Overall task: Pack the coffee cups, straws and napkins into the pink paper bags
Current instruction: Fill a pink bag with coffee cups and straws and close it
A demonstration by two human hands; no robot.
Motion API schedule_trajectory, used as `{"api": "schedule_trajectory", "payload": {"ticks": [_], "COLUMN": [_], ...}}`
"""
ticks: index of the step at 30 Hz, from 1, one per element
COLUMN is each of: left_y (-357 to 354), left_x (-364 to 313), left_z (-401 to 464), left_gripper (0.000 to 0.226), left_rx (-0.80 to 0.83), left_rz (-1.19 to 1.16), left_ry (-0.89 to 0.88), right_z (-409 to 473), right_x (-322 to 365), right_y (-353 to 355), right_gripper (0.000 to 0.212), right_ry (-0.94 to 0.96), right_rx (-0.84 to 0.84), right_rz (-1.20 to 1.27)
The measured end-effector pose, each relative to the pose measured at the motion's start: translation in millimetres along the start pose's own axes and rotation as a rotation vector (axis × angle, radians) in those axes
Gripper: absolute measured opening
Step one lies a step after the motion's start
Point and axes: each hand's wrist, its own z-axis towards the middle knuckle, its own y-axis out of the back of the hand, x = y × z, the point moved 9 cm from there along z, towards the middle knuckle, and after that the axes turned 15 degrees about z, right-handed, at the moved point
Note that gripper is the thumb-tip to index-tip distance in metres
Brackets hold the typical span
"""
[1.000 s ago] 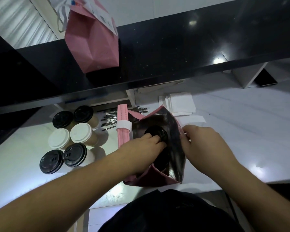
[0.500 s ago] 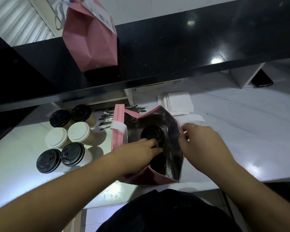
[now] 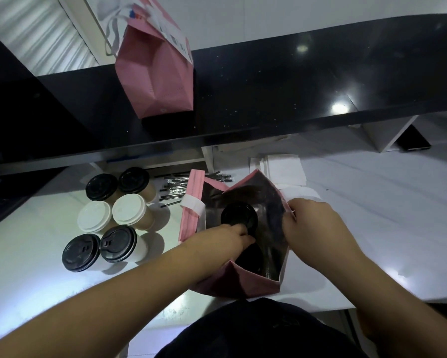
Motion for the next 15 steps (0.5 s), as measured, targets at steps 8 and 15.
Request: {"api": "schedule_trajectory", "payload": {"ticks": [8,15], "left_y": [140.8,5.1], "left_x": [65.4,193.1], "left_z": [-66.7,-62.7], "left_gripper": [0.026,0.018], "left_rx": [-0.666,-0.269], "left_rz": [-0.331,-0.375], "left_ry": [0.18,0.771], "right_z": [10.9,16.1], "right_x": [-13.9,-25.0], "right_y": [15.7,27.6], "right_gripper": [0.035,0.036], "right_ry": [-0.026,-0.041], "right_rx": [-0.045,-0.087], "right_rz": [0.001,-0.036]}}
